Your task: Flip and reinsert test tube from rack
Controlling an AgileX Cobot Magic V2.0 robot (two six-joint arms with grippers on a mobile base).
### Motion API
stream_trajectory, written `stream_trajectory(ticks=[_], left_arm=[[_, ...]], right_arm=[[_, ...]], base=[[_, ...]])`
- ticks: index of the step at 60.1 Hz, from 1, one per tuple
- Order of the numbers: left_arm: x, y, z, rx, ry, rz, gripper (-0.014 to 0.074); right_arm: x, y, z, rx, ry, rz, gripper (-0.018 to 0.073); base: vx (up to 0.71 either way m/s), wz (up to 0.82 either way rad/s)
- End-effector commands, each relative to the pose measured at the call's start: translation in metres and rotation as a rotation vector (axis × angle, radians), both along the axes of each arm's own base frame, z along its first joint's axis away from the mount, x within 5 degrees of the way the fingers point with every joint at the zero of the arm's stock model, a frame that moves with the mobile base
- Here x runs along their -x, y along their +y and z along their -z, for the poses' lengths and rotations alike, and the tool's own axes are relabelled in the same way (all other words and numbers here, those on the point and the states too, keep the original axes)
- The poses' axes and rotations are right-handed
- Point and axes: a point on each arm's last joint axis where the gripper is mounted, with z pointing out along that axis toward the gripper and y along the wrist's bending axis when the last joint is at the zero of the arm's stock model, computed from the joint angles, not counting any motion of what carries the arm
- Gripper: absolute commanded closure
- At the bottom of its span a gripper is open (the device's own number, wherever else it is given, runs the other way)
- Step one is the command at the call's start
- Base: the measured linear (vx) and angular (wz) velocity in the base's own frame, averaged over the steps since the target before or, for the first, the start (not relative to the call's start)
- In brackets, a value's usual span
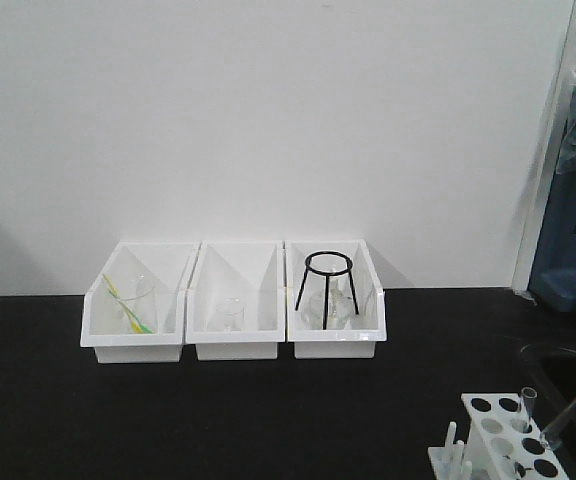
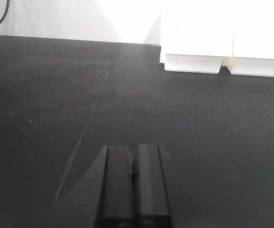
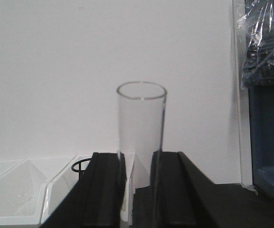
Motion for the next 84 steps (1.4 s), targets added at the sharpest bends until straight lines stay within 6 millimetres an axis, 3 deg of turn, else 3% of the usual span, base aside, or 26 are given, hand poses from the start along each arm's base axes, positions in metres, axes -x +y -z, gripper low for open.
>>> stream_trajectory(ticks=[1,42,67,84], left_arm=[[-0.001,-0.001,-0.007,-0.006,-0.089,0.012,0.0603],[-0.001,-0.001,-0.007,-0.006,-0.089,0.012,0.0603],[-0.001,-0.001,-0.007,-0.006,-0.089,0.012,0.0603],[-0.001,-0.001,-0.007,-0.006,-0.089,0.012,0.0603]], right_arm=[[-0.005,0.001,-0.013,0.005,-0.156,-0.019,0.0568],[-0.036,0.008,0.037,0.067,-0.052,-0.071,0.0568],[-0.049,0.008,0.078,0.082,0.087,-0.075,0.0568],[-0.051,0.008,0.088,0.126,0.122,-0.07,0.0563]], base=[[0.0,0.0],[0.0,0.0],[0.0,0.0],[0.0,0.0]])
